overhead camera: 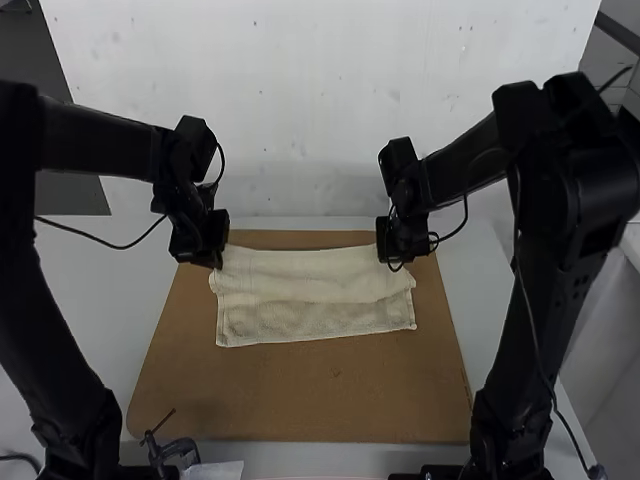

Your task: Fold the towel.

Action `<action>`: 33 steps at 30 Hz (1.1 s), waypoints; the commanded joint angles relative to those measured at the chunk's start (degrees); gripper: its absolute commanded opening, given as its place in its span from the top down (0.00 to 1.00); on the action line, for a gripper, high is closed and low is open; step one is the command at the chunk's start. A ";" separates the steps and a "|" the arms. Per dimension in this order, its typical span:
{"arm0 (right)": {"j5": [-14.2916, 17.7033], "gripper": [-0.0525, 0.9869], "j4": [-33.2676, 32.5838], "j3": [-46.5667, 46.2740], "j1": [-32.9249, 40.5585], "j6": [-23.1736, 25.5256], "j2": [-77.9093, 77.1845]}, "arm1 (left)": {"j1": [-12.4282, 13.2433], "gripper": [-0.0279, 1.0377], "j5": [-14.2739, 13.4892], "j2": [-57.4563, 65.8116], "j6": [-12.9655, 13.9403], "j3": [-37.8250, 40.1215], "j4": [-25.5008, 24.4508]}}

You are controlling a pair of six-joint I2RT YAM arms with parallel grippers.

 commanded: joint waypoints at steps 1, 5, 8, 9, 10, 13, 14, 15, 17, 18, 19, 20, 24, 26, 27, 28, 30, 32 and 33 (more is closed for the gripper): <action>1.61 0.94 0.31 -3.69 0.82 -1.59 -6.99 | -2.54 0.96 0.58 -5.12 -1.10 -4.06 -0.12; 1.61 0.94 -0.22 -8.17 1.61 -1.68 -11.30 | -4.56 0.96 1.19 -7.23 -1.45 -7.40 -1.97; 1.79 0.93 -0.84 -10.99 1.79 -1.68 -13.32 | -6.05 0.96 1.46 -8.64 -1.63 -8.72 -4.34; 1.79 0.94 -1.19 -11.78 1.88 -1.68 -14.20 | -6.75 0.96 1.46 -8.99 -1.81 -9.07 -5.22; 1.97 0.93 -1.36 -12.66 1.88 -1.77 -14.99 | -7.63 0.96 1.54 -9.87 -1.98 -9.42 -6.28; 1.97 0.93 -2.07 -14.59 1.88 -1.86 -17.63 | -9.92 0.96 1.81 -12.85 -3.04 -10.30 -8.47; 1.97 0.94 -1.98 -15.29 1.88 -1.86 -18.24 | -10.45 0.96 1.90 -13.56 -3.21 -10.57 -9.09; 1.97 0.93 -1.80 -15.82 1.88 -1.94 -18.94 | -11.24 0.96 1.98 -14.52 -3.83 -10.74 -9.44; 2.05 0.94 -1.01 -16.52 1.88 -1.86 -18.94 | -11.68 0.96 1.81 -15.40 -4.79 -11.36 -9.26; 2.05 0.94 -0.13 -16.70 1.79 -1.86 -18.59 | -11.32 0.96 1.72 -15.23 -4.79 -11.44 -8.65; 2.14 0.94 1.01 -16.79 1.53 -1.86 -17.98 | -10.45 0.96 1.63 -14.35 -4.79 -11.44 -7.95; 2.23 0.94 2.06 -16.61 1.26 -1.86 -17.01 | -9.83 0.96 1.63 -13.12 -4.71 -11.36 -7.16; 2.23 0.93 5.84 -15.38 -0.14 -1.86 -12.70 | -6.31 0.96 1.28 -7.67 -3.56 -11.09 -1.97; 2.67 0.94 7.43 -14.94 -0.32 -1.86 -10.33 | -4.38 0.96 1.28 -5.03 -2.42 -10.48 0.40; 2.76 0.93 8.39 -14.59 -0.41 -1.86 -9.10 | -3.77 0.96 1.28 -3.80 -2.16 -9.86 1.19; 2.85 0.93 9.18 -14.41 -0.32 -1.86 -8.22 | -3.06 0.96 1.19 -2.48 -2.07 -9.34 1.81; 2.93 0.93 10.24 -13.80 -0.41 -1.77 -6.20 | -1.92 0.96 1.19 -0.46 -1.98 -8.10 3.22; 3.02 0.93 12.17 -13.45 -0.41 -1.77 -4.53 | -1.13 0.96 1.19 1.30 -1.45 -6.96 4.80; 3.11 0.93 12.87 -13.27 -0.32 -1.77 -3.91 | -1.04 0.96 1.19 1.91 -1.54 -6.43 5.15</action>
